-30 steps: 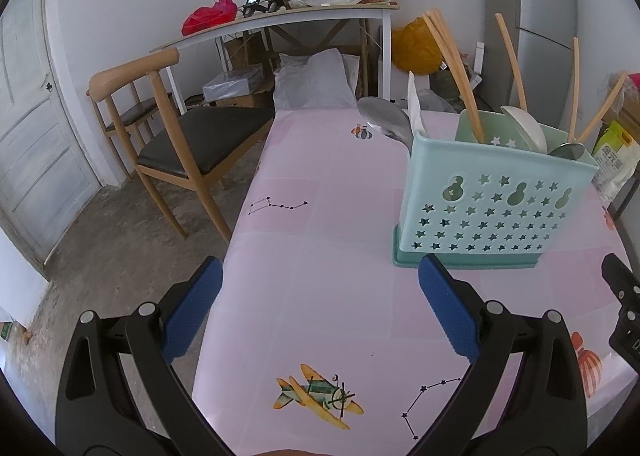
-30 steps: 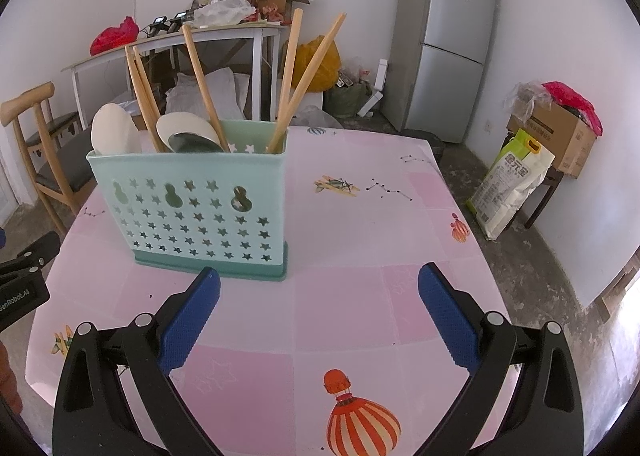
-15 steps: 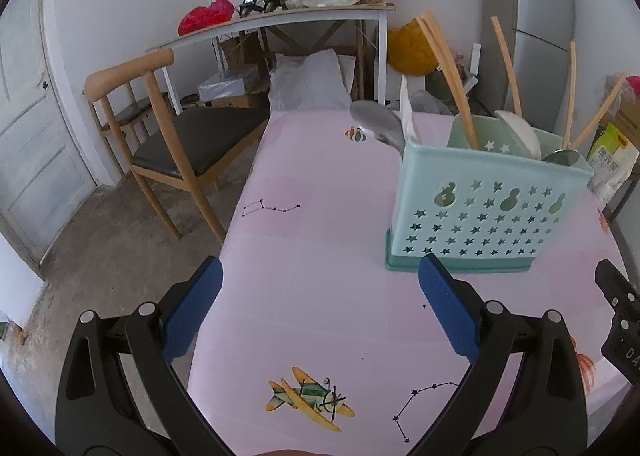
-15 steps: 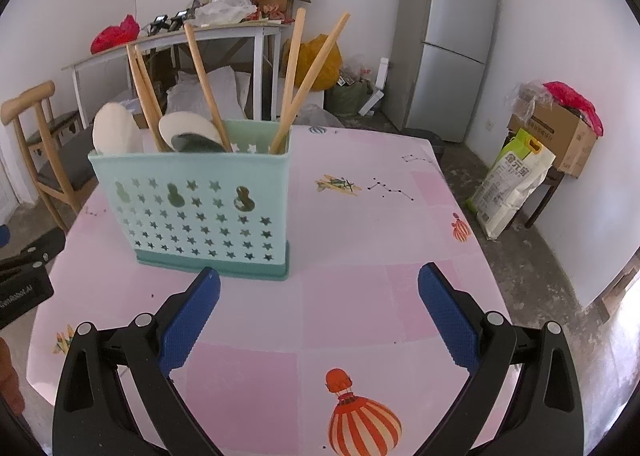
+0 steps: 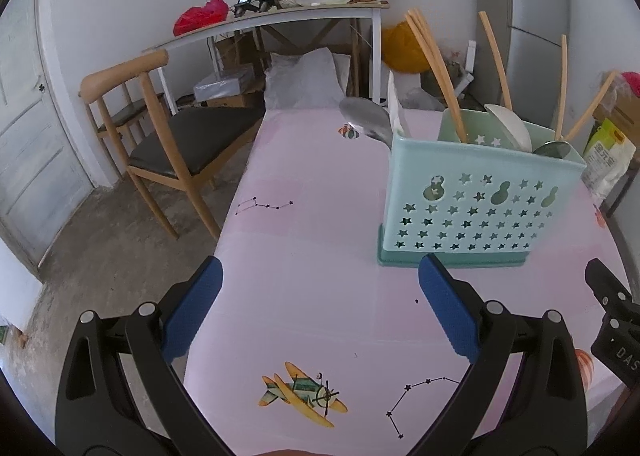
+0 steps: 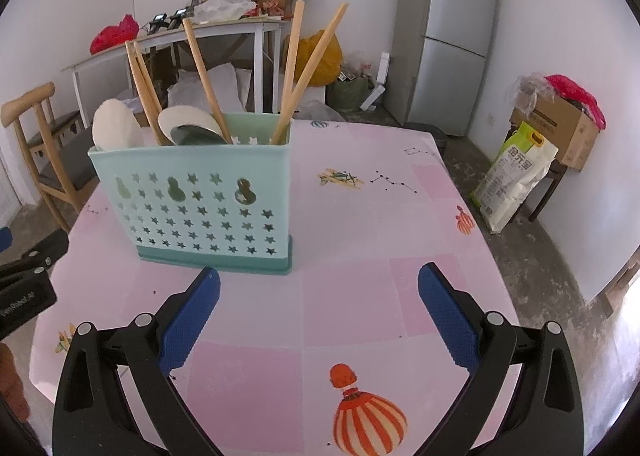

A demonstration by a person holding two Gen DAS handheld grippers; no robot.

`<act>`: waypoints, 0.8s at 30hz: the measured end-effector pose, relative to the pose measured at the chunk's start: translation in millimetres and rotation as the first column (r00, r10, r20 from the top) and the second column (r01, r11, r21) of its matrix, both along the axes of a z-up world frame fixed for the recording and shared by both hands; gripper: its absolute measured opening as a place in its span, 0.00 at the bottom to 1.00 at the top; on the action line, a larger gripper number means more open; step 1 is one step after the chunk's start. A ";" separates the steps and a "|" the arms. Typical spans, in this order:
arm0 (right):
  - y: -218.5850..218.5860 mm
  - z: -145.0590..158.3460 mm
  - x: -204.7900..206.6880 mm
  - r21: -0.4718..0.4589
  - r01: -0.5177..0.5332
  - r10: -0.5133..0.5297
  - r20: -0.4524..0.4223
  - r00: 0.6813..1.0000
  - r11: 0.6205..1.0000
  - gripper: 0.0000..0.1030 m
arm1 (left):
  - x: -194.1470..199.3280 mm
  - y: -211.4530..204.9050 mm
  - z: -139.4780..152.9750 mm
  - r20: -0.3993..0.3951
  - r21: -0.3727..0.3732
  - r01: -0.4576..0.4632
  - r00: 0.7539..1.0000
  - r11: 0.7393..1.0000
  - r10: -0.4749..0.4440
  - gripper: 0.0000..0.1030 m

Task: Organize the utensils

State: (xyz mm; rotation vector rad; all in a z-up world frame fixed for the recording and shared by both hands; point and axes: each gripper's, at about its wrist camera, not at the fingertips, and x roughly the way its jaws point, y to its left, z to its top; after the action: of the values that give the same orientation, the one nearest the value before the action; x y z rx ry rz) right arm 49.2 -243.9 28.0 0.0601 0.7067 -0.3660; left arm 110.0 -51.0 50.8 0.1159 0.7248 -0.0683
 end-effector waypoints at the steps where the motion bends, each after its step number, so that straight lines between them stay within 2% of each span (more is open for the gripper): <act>1: -0.8 -0.6 -0.5 0.001 0.007 -0.007 0.003 1.000 1.000 0.94 | -0.5 0.3 1.0 0.005 -0.003 -0.006 1.000 1.000 0.006 0.92; 4: -3.6 -4.7 -0.5 0.022 0.016 -0.016 -0.011 1.000 1.000 0.94 | -1.1 2.8 0.1 0.000 -0.025 -0.011 1.000 1.000 0.011 0.92; 24: -1.6 2.2 -9.4 0.008 0.026 -0.026 0.003 1.000 1.000 0.94 | 0.7 13.2 3.2 0.014 -0.024 -0.042 0.999 0.999 0.042 0.92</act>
State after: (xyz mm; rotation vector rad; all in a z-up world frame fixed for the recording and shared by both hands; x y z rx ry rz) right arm 39.8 -245.6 30.2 0.0777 0.7048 -0.3878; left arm 110.7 -37.8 54.0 0.0787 0.7111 -0.0356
